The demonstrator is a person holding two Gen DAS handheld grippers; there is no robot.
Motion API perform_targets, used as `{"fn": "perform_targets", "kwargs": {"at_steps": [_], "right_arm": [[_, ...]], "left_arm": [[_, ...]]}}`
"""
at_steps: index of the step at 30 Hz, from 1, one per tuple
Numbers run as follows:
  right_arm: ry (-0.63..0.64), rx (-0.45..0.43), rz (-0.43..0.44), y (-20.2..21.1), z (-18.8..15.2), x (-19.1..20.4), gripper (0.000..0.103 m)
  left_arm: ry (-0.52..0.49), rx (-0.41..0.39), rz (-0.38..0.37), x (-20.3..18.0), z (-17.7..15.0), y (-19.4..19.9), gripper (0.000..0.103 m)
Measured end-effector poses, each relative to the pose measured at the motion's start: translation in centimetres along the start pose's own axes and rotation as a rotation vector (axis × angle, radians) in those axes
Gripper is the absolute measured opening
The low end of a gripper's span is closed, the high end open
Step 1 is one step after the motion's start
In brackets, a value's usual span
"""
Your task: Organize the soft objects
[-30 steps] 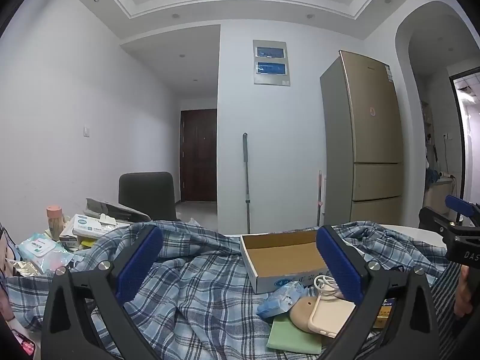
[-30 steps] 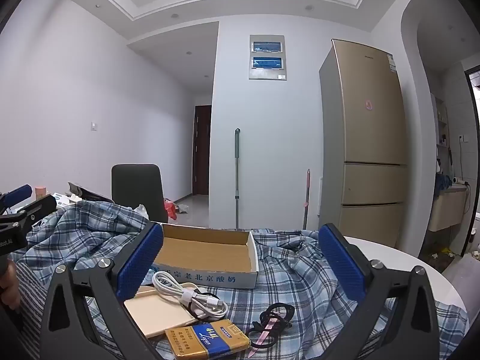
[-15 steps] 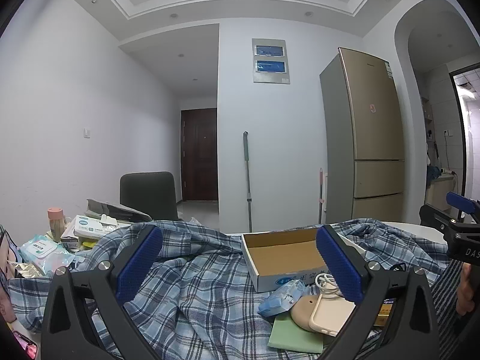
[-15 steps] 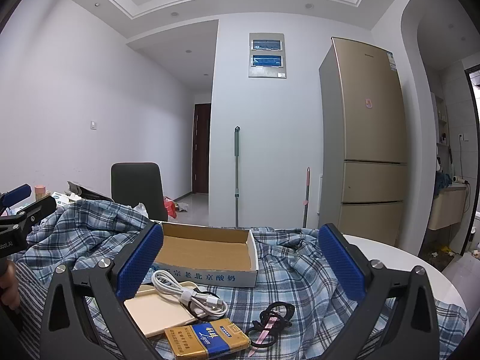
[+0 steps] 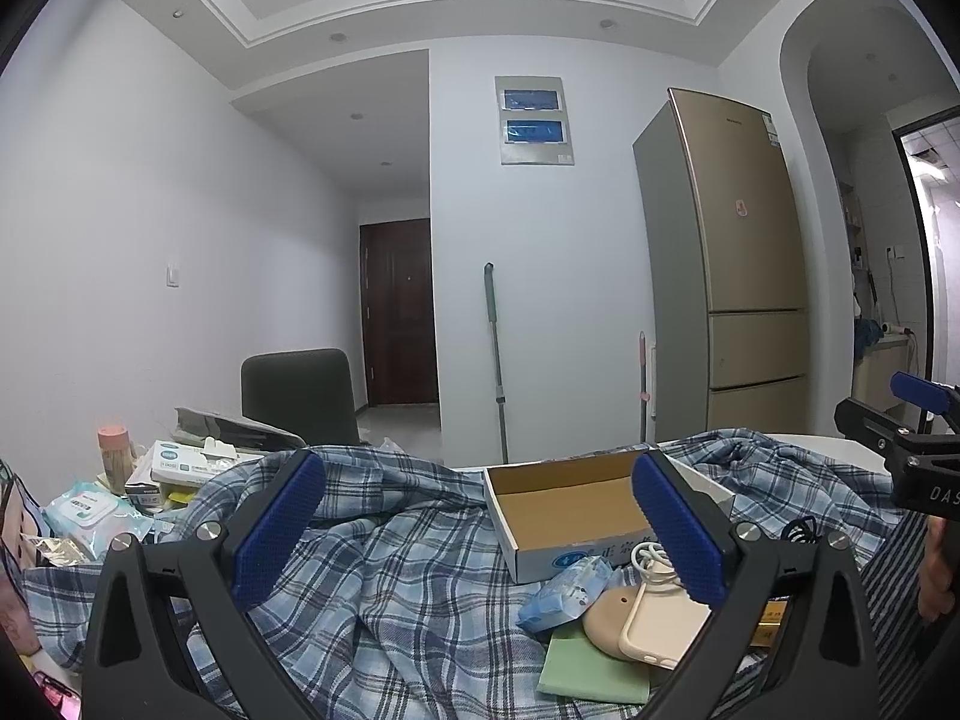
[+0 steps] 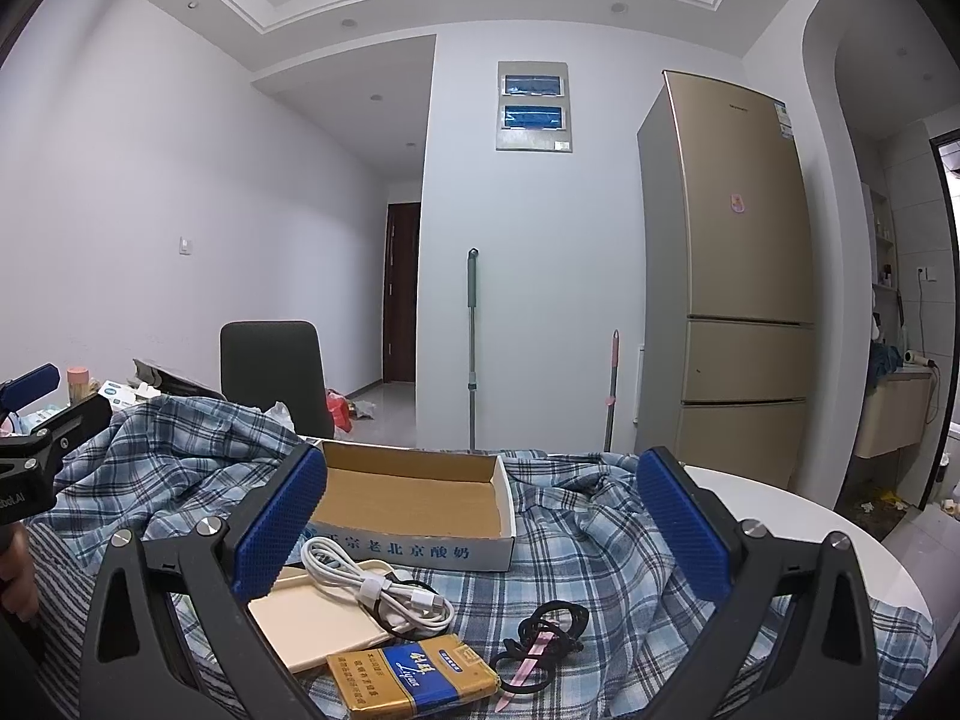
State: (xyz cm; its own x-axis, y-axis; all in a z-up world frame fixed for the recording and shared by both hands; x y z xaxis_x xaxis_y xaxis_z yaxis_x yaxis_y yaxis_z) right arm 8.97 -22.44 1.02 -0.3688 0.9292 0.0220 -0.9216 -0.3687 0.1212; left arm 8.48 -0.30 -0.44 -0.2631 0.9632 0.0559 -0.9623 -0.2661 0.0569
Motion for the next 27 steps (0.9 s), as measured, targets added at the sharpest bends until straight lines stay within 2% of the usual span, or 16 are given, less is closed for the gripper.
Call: {"fn": "perform_targets", "kwargs": {"at_steps": [14, 17, 27], "right_arm": [[-0.006, 0.013, -0.002, -0.2, -0.2, 0.0, 0.103], [-0.001, 0.002, -0.001, 0.0, -0.1, 0.1, 0.103], [-0.008, -0.026, 0.003, 1.0, 0.5, 0.0, 0.103]], "left_arm": [[-0.015, -0.015, 0.012, -0.1, 0.0, 0.0, 0.103], [-0.037, -0.016, 0.031, -0.4, -0.1, -0.2, 0.103], [-0.073, -0.044, 0.018, -1.3, -0.2, 0.7, 0.103]]}}
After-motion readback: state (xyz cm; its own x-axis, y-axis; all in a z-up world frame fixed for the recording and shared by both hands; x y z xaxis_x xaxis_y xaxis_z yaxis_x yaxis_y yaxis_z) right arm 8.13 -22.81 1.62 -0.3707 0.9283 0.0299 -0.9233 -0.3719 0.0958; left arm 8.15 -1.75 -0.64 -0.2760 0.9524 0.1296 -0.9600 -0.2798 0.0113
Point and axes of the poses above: each gripper's, at about its wrist camera, not at the fingertips, and y roughly against the way its jaws point, x to its left, z to its top, the point moved 9 cm from there along -y, roughly the way its jaws point, and after that the axes turned 15 degrees about z, right-handed, at the moved point
